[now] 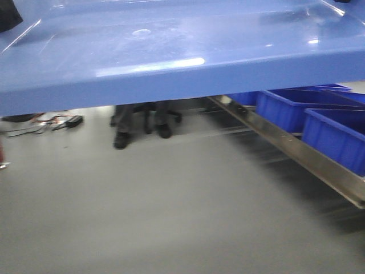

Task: Grab blue tray and place on right shelf
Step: 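Carry the tray with both grippers toward the metal shelf rack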

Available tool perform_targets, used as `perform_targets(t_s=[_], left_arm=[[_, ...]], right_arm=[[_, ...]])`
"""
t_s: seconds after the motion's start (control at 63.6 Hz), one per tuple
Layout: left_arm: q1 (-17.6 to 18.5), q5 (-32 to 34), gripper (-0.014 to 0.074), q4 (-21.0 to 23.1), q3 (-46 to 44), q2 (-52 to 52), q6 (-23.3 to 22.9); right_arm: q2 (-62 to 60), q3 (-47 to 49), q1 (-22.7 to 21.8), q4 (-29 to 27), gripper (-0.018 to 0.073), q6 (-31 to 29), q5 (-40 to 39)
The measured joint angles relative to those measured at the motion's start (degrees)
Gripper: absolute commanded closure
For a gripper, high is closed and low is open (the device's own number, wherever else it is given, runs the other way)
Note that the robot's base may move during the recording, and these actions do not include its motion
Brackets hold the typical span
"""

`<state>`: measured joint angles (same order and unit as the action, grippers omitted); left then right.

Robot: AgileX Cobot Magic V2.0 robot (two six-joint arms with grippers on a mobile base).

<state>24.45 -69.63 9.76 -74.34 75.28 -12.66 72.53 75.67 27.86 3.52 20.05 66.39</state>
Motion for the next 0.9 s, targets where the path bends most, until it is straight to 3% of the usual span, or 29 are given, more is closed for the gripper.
perform_targets(t_s=[0.896], left_arm=[[0.0, -0.1, 0.0645, 0.4, 0.0, 0.0, 0.1]], right_arm=[[0.0, 0.0, 0.0, 0.3, 0.0494, 0.0, 0.0]])
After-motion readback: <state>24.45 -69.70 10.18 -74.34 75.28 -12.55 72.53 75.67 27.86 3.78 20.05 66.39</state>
